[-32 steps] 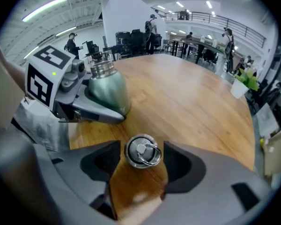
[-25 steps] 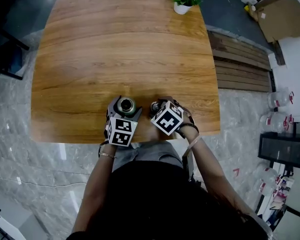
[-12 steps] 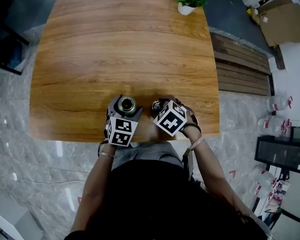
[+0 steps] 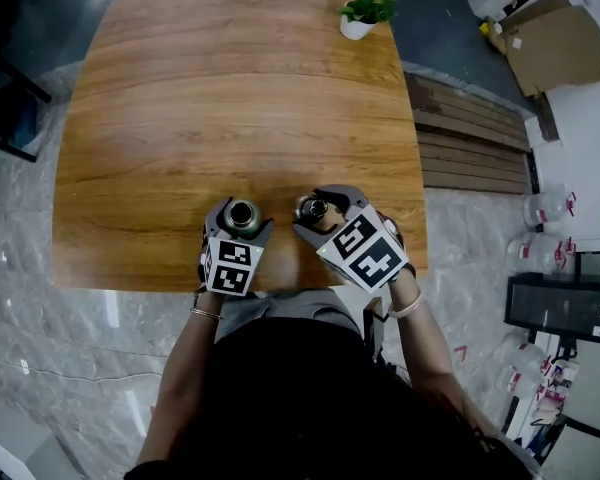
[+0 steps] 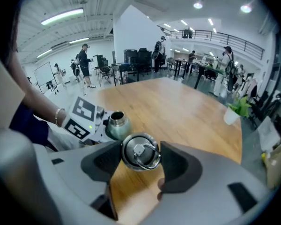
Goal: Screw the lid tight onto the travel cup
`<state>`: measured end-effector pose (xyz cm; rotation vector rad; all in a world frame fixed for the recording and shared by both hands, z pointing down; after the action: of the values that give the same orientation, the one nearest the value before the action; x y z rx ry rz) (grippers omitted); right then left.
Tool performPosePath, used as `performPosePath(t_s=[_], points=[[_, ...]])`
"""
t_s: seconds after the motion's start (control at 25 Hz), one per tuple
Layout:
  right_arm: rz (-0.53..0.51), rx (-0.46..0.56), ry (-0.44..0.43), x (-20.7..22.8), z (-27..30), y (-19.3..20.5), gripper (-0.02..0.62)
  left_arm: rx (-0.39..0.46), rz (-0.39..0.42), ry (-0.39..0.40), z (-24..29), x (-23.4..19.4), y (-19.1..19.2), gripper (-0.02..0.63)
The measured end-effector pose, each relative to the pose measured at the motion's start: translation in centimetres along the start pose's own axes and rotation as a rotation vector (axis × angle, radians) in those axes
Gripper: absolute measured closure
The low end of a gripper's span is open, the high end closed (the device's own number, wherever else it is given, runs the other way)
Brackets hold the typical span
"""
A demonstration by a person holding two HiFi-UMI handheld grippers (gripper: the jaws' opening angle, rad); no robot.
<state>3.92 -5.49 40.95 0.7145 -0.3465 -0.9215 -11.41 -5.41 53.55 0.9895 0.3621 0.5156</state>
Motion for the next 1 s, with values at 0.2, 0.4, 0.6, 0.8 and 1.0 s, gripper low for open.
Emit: performPosePath(t_s=[0.2, 0.4, 0.6, 0.8, 1.0], points=[[-0.049, 0.079, -0.041, -1.3, -2.8, -2.7, 0.326, -0.013, 0.110, 0.056, 0.1, 1.7, -1.6, 0.206], [-0.133, 0.040, -0.080, -2.8, -2.5, -2.6, 0.327, -0.047, 0.293, 0.179, 0.9, 4.7, -2.5, 0.206], [-0.200, -0.041, -0.122, -3.5, -0.9, -1.6, 0.326, -0.076, 0.313, 0.328, 1.8, 6.4, -1.4, 0.206], [-0.219, -0.076, -0.160, -3.5, 0.1, -1.3, 0.327, -0.063, 0.294, 0.360, 2.1, 6.6, -1.0, 0.206], [-0.242, -0.091, -0.193, -3.8, 1.3, -1.7, 0.327, -0.024, 0.277, 0.353, 1.9, 6.4, -0.6, 0.206]])
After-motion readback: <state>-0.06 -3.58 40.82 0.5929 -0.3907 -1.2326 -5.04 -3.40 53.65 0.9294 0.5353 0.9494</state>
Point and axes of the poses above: the fingertips, and each gripper's own axes: z forward along the fingers, x to its right, y out of its underside, the point moved 8 cm from there along -z, backward along the fingers, and after that the axes turned 7 degrees about x, right-handed, at the moved point
